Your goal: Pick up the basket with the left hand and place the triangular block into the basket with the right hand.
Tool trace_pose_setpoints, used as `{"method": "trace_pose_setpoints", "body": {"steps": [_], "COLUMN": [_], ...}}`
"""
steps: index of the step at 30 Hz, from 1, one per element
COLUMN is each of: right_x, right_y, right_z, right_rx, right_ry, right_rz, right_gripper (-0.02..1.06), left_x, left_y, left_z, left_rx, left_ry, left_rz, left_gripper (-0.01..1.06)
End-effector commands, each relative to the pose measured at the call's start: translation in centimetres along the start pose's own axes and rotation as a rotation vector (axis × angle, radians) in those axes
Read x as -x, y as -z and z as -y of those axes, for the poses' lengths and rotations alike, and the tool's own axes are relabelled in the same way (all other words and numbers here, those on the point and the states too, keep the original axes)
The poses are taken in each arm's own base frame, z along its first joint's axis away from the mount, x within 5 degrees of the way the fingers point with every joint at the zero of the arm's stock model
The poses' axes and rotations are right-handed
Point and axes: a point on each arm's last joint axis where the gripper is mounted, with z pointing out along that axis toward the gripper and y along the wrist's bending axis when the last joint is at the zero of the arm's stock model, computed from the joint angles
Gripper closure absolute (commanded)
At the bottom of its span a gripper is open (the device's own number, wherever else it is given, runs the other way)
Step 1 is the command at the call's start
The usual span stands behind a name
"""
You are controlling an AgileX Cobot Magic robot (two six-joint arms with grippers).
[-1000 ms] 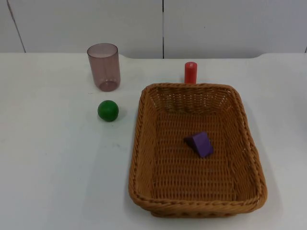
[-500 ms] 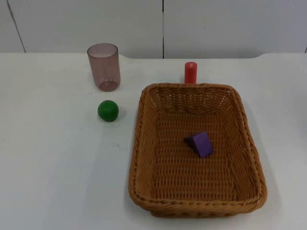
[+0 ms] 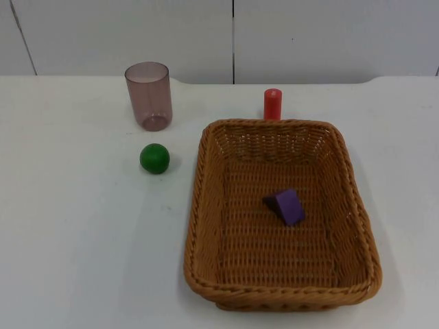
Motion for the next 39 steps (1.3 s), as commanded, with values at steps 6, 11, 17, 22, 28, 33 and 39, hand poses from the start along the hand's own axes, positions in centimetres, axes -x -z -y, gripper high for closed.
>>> {"method": "trace_pose_setpoints", "body": {"steps": [6, 11, 17, 22, 28, 33, 39], "right_x": [0.9, -0.1, -3.3, -5.9, -7.9, -7.8, -8.2], "right_y": [9.5, 14.6, 20.2, 22.1, 21.6, 21.7, 21.1], "right_z": [0.2, 0.0, -1.2, -2.4, -2.6, -2.3, -2.2], "right_rx": [-0.042, -0.033, -0.029, -0.098, -0.07, -0.051, -0.035], "right_ry": [0.093, 0.119, 0.165, 0.211, 0.191, 0.189, 0.185], "right_rz": [0.204, 0.254, 0.324, 0.335, 0.246, 0.259, 0.239], "right_gripper": [0.0, 0.0, 0.0, 0.0, 0.0, 0.0, 0.0], "left_x": [1.4, 0.6, -0.8, -1.7, -5.2, -8.2, -10.8], "left_y": [10.2, 14.5, 17.3, 19.2, 20.0, 21.2, 21.9], "left_z": [-1.4, -1.7, -1.6, -1.3, -1.1, -0.9, -1.2], "left_rx": [0.081, 0.097, 0.073, 0.03, 0.02, 0.006, 0.051], "left_ry": [0.002, 0.017, 0.026, 0.002, -0.022, -0.012, -0.035], "left_rz": [0.251, 0.298, 0.278, 0.317, 0.228, 0.201, 0.189], "left_gripper": [0.0, 0.0, 0.0, 0.0, 0.0, 0.0, 0.0]}}
